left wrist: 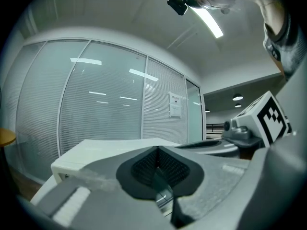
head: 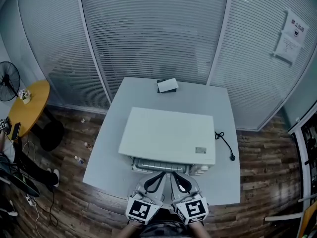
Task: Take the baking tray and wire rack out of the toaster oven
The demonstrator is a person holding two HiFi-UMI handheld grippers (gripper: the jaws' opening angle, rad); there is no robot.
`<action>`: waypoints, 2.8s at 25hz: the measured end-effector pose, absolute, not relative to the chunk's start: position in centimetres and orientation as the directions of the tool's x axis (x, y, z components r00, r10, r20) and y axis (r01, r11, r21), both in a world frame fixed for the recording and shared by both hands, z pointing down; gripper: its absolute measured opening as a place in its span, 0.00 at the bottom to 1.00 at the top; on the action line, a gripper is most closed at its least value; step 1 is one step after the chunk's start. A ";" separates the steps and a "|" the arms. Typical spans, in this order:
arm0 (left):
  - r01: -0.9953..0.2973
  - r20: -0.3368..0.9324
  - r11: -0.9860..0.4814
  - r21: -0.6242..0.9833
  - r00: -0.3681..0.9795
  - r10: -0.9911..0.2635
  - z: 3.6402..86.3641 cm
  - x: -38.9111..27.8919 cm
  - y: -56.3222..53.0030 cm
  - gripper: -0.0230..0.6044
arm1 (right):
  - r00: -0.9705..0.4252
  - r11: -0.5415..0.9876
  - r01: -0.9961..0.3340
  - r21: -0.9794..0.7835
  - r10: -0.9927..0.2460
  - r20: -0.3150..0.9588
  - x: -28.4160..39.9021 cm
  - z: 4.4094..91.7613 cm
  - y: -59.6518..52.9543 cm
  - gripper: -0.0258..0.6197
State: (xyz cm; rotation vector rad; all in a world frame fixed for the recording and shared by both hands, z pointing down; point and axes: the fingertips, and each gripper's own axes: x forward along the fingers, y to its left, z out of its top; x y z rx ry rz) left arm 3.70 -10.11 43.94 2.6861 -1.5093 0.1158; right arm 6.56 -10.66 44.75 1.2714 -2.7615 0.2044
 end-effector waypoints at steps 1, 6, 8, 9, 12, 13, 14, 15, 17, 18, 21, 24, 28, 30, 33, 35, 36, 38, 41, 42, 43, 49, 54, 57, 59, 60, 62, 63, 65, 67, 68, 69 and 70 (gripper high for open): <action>-0.856 0.099 -0.517 0.030 0.517 -0.850 44.1 3.6 -10.2 0.04 | -0.645 0.640 -0.764 -0.088 -0.750 0.144 6.5 44.9 -10.7 0.04; -0.840 0.117 -0.535 0.094 0.543 -0.832 44.7 3.5 -10.7 0.04 | -0.616 0.609 -0.787 -0.095 -0.774 0.147 6.4 45.3 -11.4 0.04; -0.829 0.119 -0.554 0.070 0.559 -0.821 45.2 3.4 -11.0 0.04 | -0.602 0.596 -0.798 -0.090 -0.782 0.161 6.4 45.8 -11.6 0.04; -0.827 0.120 -0.559 0.056 0.562 -0.819 45.6 3.1 -11.2 0.04 | -0.598 0.592 -0.801 -0.088 -0.784 0.166 6.3 46.1 -11.8 0.04; -0.825 0.131 -0.564 0.032 0.563 -0.816 46.9 2.2 -11.8 0.04 | -0.590 0.586 -0.807 -0.079 -0.788 0.177 6.0 47.1 -12.1 0.04; -0.826 0.139 -0.562 0.037 0.561 -0.816 47.4 1.9 -12.0 0.04 | -0.586 0.582 -0.809 -0.078 -0.789 0.184 5.9 47.5 -12.2 0.04; -0.827 0.148 -0.561 0.042 0.561 -0.815 47.9 1.6 -12.2 0.04 | -0.582 0.579 -0.812 -0.077 -0.790 0.192 5.8 47.9 -12.4 0.04; -0.827 0.157 -0.561 0.047 0.560 -0.813 48.4 1.3 -12.4 0.04 | -0.578 0.575 -0.814 -0.078 -0.791 0.202 5.7 48.4 -12.5 0.04; -0.829 0.175 -0.557 0.059 0.558 -0.811 49.3 0.8 -12.6 0.04 | -0.570 0.567 -0.820 -0.082 -0.791 0.223 5.5 49.2 -12.6 0.04; -0.831 0.183 -0.553 0.067 0.555 -0.812 49.8 0.5 -12.8 0.04 | -0.566 0.564 -0.822 -0.085 -0.790 0.235 5.5 49.7 -12.7 0.04; -0.835 0.208 -0.543 0.091 0.550 -0.809 51.3 -0.1 -13.2 0.04 | -0.557 0.554 -0.827 -0.095 -0.784 0.274 5.5 51.4 -13.0 0.04; -0.837 0.236 -0.529 0.137 0.547 -0.803 53.0 -0.7 -13.4 0.04 | -0.551 0.548 -0.830 -0.105 -0.774 0.312 5.5 53.1 -13.1 0.04; -0.847 0.283 -0.504 0.169 0.532 -0.798 55.6 -1.8 -13.7 0.04 | -0.542 0.539 -0.834 -0.117 -0.760 0.358 5.7 55.2 -13.2 0.04; -0.852 0.300 -0.490 0.186 0.524 -0.797 56.7 -2.3 -13.7 0.04 | -0.535 0.533 -0.837 -0.121 -0.755 0.379 6.0 56.2 -13.3 0.04; -0.860 0.328 -0.464 0.212 0.510 -0.795 58.4 -2.9 -13.5 0.04 | -0.526 0.521 -0.843 -0.133 -0.745 0.410 6.4 57.5 -13.1 0.04; -0.866 0.350 -0.450 0.217 0.499 -0.793 59.5 -3.2 -13.4 0.04 | -0.523 0.516 -0.845 -0.143 -0.740 0.423 6.5 58.1 -13.1 0.04; -0.868 0.359 -0.445 0.219 0.496 -0.791 59.9 -3.3 -13.3 0.04 | -0.522 0.514 -0.845 -0.144 -0.738 0.428 6.5 58.5 -13.1 0.04; -0.871 0.375 -0.439 0.219 0.491 -0.787 60.7 -3.4 -13.2 0.04 | -0.519 0.512 -0.846 -0.147 -0.733 0.439 6.7 59.1 -13.0 0.04; -0.872 0.398 -0.437 0.219 0.489 -0.776 61.8 -3.4 -13.2 0.04 | -0.525 0.513 -0.843 -0.163 -0.718 0.457 6.8 60.2 -12.9 0.04; -0.871 0.406 -0.429 0.239 0.491 -0.771 62.3 -3.5 -13.2 0.04 | -0.532 0.514 -0.839 -0.176 -0.710 0.462 6.8 60.6 -12.8 0.04; -0.867 0.413 -0.411 0.283 0.497 -0.763 62.8 -3.6 -13.1 0.04 | -0.541 0.515 -0.834 -0.196 -0.698 0.468 6.8 61.0 -12.7 0.04; -0.756 0.437 -0.226 0.614 0.565 -0.700 67.4 -3.7 -12.1 0.11 | -0.600 0.458 -0.800 -0.388 -0.618 0.508 6.5 63.9 -11.8 0.05; -0.702 0.435 -0.164 0.693 0.589 -0.682 69.4 -3.7 -11.4 0.15 | -0.644 0.342 -0.751 -0.565 -0.572 0.509 6.4 66.1 -11.2 0.12; -0.659 0.437 -0.127 0.741 0.617 -0.655 70.3 -3.4 -11.3 0.20 | -0.661 0.233 -0.694 -0.682 -0.580 0.475 6.6 66.9 -11.8 0.18; -0.638 0.434 -0.113 0.762 0.632 -0.642 70.7 -3.2 -11.2 0.20 | -0.675 0.171 -0.646 -0.744 -0.583 0.452 6.7 67.3 -12.4 0.19; -0.626 0.429 -0.108 0.772 0.640 -0.638 70.7 -3.2 -11.2 0.20 | -0.680 0.153 -0.628 -0.763 -0.586 0.442 6.6 67.4 -12.6 0.19; -0.603 0.417 -0.098 0.791 0.650 -0.635 70.7 -3.1 -11.2 0.20 | -0.680 0.141 -0.615 -0.776 -0.593 0.431 6.6 67.5 -13.2 0.18; -0.596 0.412 -0.093 0.798 0.651 -0.637 70.7 -3.2 -11.2 0.20 | -0.678 0.145 -0.618 -0.773 -0.595 0.431 6.6 67.5 -13.4 0.17; -0.588 0.409 -0.081 0.805 0.648 -0.643 70.6 -3.4 -11.2 0.20 | -0.674 0.161 -0.635 -0.755 -0.594 0.440 6.6 67.4 -13.5 0.17; -0.579 0.404 -0.066 0.813 0.641 -0.652 70.6 -3.7 -11.2 0.20 | -0.674 0.176 -0.643 -0.745 -0.593 0.442 6.5 67.4 -13.5 0.17; -0.570 0.397 -0.059 0.820 0.640 -0.658 70.6 -3.9 -11.2 0.20 | -0.676 0.179 -0.641 -0.746 -0.592 0.438 6.5 67.4 -13.4 0.17; -0.557 0.387 -0.053 0.829 0.639 -0.665 70.7 -4.0 -11.3 0.20 | -0.679 0.183 -0.637 -0.748 -0.593 0.433 6.5 67.4 -13.4 0.16; -0.544 0.376 -0.048 0.838 0.639 -0.671 70.7 -4.1 -11.4 0.20 | -0.682 0.188 -0.633 -0.751 -0.594 0.427 6.5 67.5 -13.4 0.16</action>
